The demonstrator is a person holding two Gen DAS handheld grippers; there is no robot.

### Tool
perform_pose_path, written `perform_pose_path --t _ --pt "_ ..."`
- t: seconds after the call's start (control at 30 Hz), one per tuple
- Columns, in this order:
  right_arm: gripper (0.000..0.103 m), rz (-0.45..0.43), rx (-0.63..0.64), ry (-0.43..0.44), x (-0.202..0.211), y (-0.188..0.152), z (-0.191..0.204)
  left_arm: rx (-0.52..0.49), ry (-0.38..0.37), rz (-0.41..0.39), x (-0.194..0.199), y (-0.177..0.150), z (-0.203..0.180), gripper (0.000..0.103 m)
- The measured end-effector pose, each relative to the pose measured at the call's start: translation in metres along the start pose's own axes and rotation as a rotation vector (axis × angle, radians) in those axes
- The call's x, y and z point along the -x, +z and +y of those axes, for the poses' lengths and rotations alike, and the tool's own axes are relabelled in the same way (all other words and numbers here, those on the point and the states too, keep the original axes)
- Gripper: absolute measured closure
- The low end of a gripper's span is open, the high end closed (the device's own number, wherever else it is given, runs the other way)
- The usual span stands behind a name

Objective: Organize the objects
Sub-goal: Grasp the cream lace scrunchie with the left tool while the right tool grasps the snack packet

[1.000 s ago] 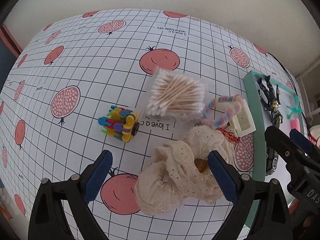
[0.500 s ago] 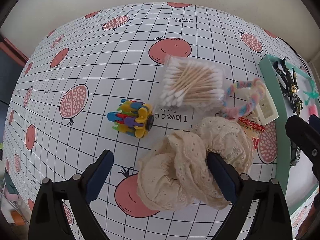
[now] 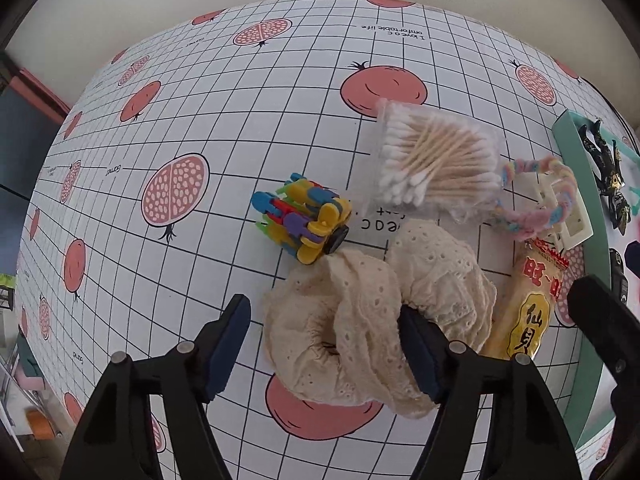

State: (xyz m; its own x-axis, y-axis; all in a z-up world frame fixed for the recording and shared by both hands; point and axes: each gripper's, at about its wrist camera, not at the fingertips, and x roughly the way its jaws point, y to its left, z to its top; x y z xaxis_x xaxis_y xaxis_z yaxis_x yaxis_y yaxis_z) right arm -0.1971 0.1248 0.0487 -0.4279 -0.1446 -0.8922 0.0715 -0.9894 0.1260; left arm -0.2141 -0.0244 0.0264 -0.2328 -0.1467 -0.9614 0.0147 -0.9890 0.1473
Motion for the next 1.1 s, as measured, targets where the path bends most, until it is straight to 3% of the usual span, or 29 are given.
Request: perform_pose_path --t 0.67,0.83,0.97,1.1 --pt "0.014 0.142 0.021 -0.019 -0.046 -0.018 0.015 0.060 -0.007 -0.003 -0.005 -0.001 0.017 0.035" --pt "0.018 0.137 0.041 -0.044 -0.048 -0.020 0.017 0.061 -0.009 -0.004 -0.005 0.000 0.018 0.035" --pt "0.036 0.127 0.072 -0.076 -0.047 -0.020 0.018 0.065 -0.015 -0.005 -0.006 0.000 0.019 0.035" --pt "0.057 0.123 0.084 -0.089 -0.044 -0.021 0.012 0.064 -0.034 -0.005 -0.005 0.001 0.019 0.042"
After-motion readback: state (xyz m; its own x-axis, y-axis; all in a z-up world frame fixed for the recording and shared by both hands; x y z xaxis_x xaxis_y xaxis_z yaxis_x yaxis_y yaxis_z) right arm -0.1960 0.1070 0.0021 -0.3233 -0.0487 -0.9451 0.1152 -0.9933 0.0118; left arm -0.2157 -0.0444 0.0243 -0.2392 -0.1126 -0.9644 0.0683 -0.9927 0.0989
